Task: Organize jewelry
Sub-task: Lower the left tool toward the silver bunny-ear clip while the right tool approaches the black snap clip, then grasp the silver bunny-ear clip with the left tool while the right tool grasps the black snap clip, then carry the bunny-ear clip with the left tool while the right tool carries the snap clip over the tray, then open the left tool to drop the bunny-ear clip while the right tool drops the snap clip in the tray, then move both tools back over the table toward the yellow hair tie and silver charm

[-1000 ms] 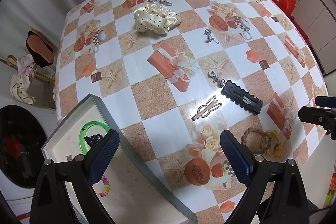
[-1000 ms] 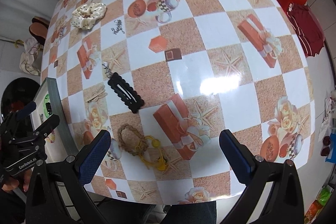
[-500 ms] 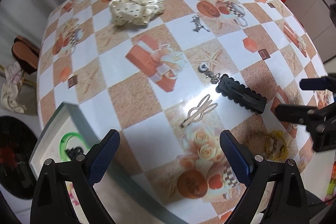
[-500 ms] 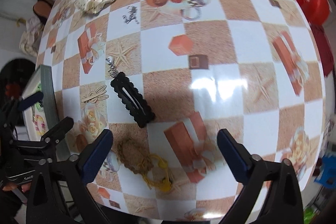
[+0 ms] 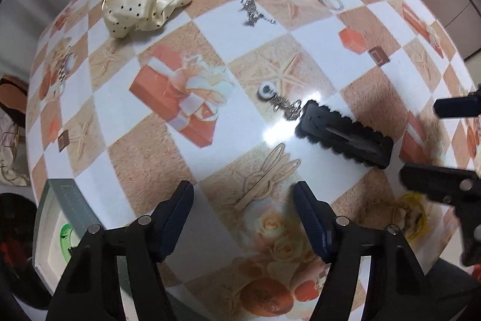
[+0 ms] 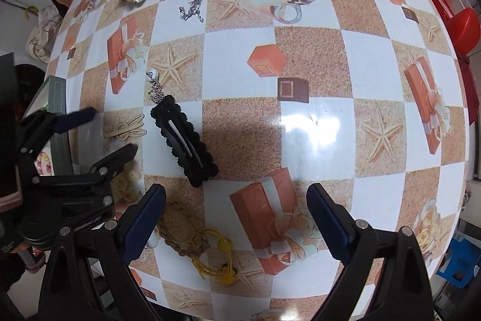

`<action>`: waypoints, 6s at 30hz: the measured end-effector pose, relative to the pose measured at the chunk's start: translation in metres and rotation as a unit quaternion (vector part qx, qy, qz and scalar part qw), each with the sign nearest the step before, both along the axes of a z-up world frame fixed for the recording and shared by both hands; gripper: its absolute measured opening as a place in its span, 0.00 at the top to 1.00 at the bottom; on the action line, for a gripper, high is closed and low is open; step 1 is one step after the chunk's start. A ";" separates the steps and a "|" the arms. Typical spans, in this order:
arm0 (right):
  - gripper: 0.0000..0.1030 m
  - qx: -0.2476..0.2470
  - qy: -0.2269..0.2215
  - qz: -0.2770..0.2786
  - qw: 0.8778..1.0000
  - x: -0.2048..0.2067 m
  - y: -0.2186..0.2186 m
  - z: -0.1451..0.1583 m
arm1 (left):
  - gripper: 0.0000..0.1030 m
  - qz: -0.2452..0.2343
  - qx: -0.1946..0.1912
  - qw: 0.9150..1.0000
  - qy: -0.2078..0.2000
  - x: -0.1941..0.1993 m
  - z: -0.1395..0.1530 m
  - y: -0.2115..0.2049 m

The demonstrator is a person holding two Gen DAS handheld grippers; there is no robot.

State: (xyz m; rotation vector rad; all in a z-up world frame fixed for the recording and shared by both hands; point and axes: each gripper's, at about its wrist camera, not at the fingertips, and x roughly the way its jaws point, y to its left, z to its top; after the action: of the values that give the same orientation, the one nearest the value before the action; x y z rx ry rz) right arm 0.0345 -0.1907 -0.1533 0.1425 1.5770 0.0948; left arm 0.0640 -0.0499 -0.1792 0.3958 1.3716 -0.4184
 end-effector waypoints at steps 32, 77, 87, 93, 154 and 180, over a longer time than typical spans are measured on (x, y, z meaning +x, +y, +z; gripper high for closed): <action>0.68 -0.060 -0.044 0.066 0.995 0.029 0.063 -0.016 | 0.87 0.099 -0.061 0.993 0.028 0.004 0.002 0.028; 0.68 0.096 -0.050 0.150 0.983 -0.005 0.177 0.062 | 0.87 0.373 -0.103 0.922 -0.020 -0.140 0.075 0.232; 0.68 0.098 0.017 0.250 0.963 -0.042 0.260 0.023 | 0.87 0.419 -0.080 0.905 0.009 -0.179 0.038 0.264; 0.68 0.082 0.057 0.278 0.955 -0.063 0.275 -0.003 | 0.87 0.419 -0.066 0.905 0.028 -0.190 0.018 0.263; 0.17 0.039 -0.052 -0.031 0.997 -0.055 0.048 0.076 | 0.00 0.118 0.028 0.992 -0.038 -0.079 0.116 0.091; 0.16 -0.005 -0.035 -0.113 0.993 -0.094 -0.030 0.064 | 0.00 0.048 0.036 0.998 -0.010 -0.049 0.094 0.008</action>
State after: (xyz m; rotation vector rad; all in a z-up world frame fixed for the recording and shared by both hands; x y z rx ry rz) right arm -0.0597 -0.2206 -0.0889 0.3057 1.4810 -0.0851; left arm 0.0146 -0.0421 -0.0851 0.3903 1.3825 -0.2861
